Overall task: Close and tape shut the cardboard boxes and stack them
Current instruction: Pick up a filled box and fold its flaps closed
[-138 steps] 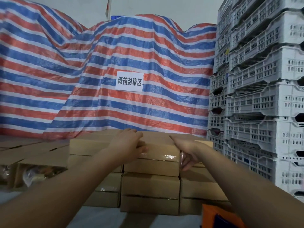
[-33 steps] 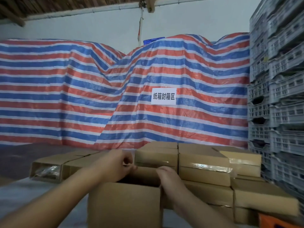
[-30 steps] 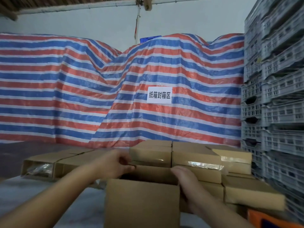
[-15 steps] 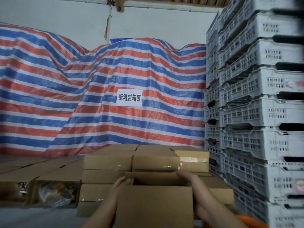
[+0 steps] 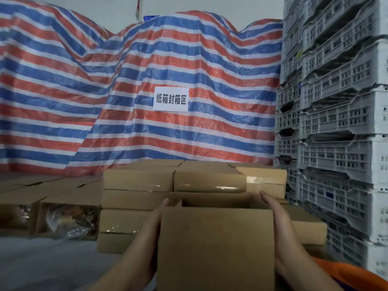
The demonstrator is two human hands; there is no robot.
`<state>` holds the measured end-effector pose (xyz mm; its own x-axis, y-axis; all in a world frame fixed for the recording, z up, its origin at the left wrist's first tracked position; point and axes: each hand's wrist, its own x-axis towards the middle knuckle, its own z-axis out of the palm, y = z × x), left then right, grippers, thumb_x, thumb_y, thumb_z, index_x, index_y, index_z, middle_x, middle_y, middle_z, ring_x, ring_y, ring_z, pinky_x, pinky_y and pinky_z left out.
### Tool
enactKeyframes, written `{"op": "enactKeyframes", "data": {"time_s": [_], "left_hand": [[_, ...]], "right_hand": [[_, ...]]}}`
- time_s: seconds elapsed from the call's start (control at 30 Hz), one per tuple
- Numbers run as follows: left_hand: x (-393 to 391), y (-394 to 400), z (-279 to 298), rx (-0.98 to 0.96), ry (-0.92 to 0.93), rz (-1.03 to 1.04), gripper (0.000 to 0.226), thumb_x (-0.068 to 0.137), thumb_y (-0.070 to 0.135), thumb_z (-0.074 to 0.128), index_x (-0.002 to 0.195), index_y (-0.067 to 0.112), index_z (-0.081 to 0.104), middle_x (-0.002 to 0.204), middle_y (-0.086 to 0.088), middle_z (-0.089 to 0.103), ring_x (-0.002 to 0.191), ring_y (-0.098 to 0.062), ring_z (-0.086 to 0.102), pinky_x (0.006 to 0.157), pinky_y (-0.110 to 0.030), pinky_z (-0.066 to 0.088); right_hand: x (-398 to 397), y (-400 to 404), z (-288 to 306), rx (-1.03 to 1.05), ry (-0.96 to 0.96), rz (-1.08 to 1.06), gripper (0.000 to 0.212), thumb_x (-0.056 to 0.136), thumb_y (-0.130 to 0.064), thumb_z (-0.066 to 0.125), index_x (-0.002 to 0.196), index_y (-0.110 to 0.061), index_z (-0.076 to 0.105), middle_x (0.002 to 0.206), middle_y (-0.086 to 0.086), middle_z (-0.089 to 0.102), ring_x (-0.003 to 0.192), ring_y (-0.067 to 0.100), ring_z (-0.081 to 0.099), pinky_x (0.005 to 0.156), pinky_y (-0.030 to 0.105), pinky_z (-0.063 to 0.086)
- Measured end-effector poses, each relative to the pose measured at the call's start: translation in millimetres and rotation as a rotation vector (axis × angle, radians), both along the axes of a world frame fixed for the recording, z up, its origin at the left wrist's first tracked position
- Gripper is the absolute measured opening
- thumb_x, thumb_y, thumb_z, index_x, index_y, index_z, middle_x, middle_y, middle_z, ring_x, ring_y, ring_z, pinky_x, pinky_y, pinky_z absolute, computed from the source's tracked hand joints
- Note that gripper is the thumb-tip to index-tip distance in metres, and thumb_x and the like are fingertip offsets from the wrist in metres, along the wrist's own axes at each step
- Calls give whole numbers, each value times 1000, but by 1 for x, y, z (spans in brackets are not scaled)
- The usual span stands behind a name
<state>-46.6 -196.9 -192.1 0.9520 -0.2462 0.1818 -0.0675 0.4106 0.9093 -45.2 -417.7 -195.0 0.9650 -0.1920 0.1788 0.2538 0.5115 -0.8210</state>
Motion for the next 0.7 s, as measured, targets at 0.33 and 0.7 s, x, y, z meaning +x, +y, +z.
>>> {"op": "enactKeyframes", "data": {"time_s": [0.33, 0.7], "left_hand": [[11, 6, -20, 62, -174, 86, 40, 81, 57, 50, 94, 31, 77, 94, -5, 76, 80, -18, 73, 65, -30, 53], [7, 12, -9, 82, -69, 3, 62, 57, 32, 73, 118, 37, 57, 81, -13, 74, 57, -21, 69, 46, -29, 54]], "right_hand": [[-4, -1, -7, -23, 36, -62, 66, 90, -67, 48, 61, -17, 80, 62, 8, 70, 52, 22, 68, 49, 28, 53], [3, -3, -13, -119, 25, -86, 59, 94, -56, 48, 61, -20, 79, 59, 5, 69, 52, 20, 68, 57, 30, 51]]}}
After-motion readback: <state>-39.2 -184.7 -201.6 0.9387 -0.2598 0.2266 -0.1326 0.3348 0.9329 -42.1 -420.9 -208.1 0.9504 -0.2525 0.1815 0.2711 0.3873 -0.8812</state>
